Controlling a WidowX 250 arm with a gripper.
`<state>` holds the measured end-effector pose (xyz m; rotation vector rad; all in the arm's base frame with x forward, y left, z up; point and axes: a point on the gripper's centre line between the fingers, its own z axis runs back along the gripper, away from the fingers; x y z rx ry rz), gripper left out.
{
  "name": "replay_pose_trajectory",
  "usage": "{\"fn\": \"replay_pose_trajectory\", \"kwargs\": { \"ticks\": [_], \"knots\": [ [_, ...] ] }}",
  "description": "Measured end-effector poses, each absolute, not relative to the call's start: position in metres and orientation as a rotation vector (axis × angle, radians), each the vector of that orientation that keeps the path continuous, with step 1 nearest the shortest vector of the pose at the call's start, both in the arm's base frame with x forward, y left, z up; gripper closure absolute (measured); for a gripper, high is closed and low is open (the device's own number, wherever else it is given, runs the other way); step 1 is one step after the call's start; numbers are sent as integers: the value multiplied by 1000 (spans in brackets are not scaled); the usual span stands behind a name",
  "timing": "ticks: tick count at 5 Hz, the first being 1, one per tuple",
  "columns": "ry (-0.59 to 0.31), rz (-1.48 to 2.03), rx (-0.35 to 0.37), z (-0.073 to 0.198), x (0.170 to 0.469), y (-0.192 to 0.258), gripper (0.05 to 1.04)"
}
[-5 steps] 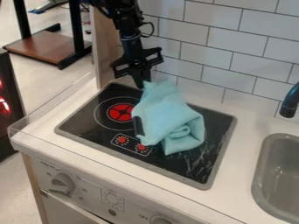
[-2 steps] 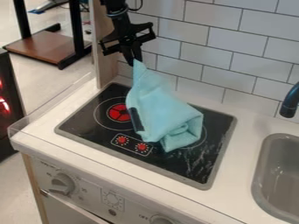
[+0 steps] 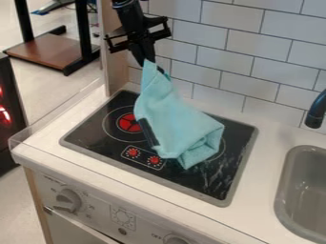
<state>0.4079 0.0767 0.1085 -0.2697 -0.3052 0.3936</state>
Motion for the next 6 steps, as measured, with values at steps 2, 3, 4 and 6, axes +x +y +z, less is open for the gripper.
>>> {"fn": "replay_pose_trajectory", "kwargs": {
  "ticks": [2,3,4,6],
  "knots": [
    [-248,117,-316,108,356,51,1032],
    [-241,49,-316,106,337,40,1032],
    [-230,-1,-328,98,325,29,1032],
    [-228,-86,-302,63,310,1,1032]
  ]
}}
